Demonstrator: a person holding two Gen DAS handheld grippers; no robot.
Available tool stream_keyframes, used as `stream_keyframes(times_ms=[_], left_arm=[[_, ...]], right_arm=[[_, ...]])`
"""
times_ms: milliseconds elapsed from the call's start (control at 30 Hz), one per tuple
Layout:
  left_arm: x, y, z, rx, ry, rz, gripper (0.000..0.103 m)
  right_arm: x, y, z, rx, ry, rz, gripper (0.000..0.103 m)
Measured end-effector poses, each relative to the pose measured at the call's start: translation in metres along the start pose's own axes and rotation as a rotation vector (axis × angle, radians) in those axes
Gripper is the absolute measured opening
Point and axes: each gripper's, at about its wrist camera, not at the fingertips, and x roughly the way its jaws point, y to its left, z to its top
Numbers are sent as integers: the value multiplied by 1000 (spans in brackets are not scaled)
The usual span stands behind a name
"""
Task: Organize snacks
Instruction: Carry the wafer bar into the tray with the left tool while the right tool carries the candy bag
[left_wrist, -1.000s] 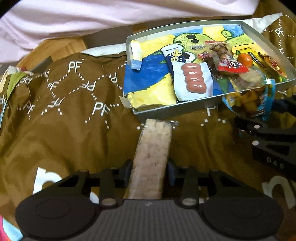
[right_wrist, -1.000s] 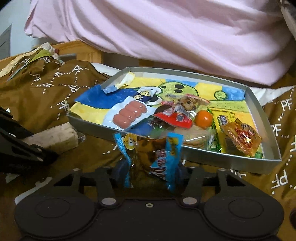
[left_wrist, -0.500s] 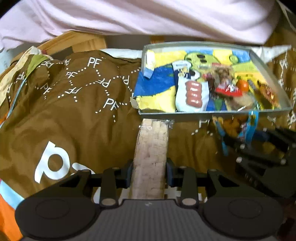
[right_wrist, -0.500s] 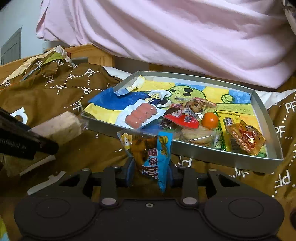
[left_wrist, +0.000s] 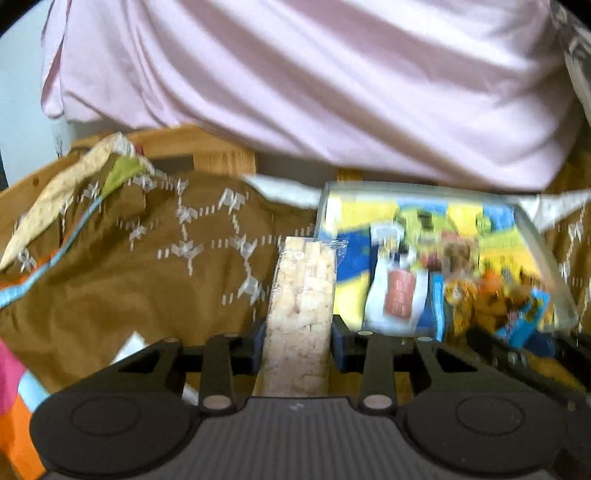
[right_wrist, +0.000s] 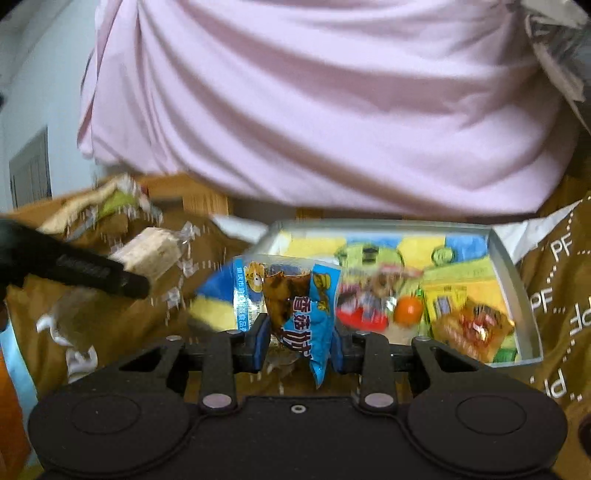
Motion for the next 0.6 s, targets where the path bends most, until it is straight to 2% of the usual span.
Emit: stream_keyframes(times_ms=[133, 400, 600], left_arm=[[7, -7, 26, -18, -69, -1, 39], [36, -35, 61, -29, -147, -39, 39], [67, -62, 66, -42, -167, -81, 39]], right_arm=[[6, -9, 4, 16, -65, -15, 35], [29, -50, 26, 116, -173, -123, 35], [57, -81, 28, 232, -178, -147, 35]])
